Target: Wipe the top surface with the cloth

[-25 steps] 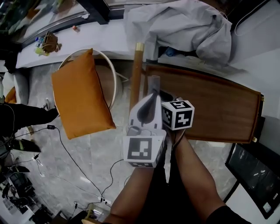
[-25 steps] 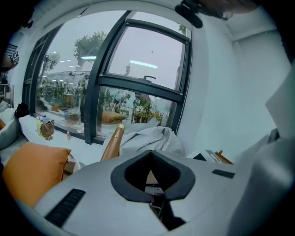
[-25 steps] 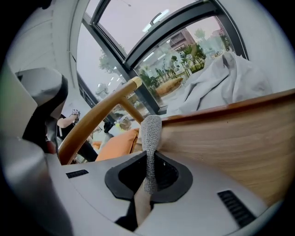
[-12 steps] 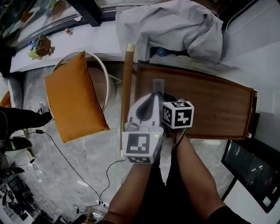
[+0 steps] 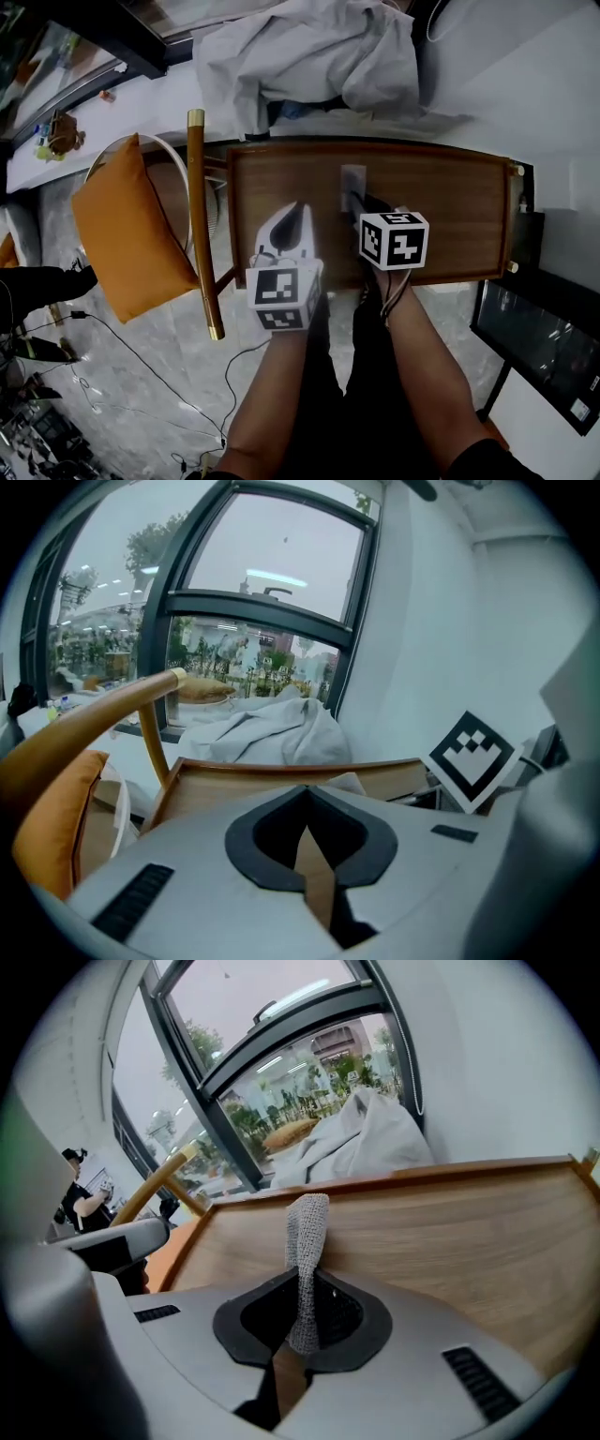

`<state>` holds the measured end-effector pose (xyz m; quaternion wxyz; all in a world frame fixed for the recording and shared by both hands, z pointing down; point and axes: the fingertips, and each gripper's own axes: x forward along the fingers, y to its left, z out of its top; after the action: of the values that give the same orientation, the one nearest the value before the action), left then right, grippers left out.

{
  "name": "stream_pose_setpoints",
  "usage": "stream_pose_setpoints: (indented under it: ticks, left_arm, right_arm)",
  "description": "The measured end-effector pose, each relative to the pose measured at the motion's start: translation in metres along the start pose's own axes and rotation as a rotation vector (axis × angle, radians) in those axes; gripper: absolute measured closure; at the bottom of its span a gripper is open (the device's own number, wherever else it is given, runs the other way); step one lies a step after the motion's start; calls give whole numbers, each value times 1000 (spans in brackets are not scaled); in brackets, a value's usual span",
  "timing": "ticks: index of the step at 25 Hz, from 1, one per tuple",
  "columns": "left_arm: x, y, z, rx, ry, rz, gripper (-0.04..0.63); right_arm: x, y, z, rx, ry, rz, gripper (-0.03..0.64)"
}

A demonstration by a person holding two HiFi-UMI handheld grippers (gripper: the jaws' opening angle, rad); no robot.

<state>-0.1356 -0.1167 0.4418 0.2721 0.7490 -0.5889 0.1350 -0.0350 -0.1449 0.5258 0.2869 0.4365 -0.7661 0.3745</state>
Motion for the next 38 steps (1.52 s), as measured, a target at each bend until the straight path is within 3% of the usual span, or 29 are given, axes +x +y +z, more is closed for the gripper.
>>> stream_pose_setpoints:
  ticks: [18, 27, 38]
  left_arm:
    - [66, -154, -24, 62, 63, -158, 584]
    - [101, -234, -38, 86, 97, -240, 584]
    - [124, -310, -40, 92, 94, -307, 584]
  right_arm:
    - [-82, -174, 0, 43, -31, -162, 580]
    - [-113, -241, 2, 67, -40, -198, 580]
    - [-142, -293, 4, 71, 52, -279, 580]
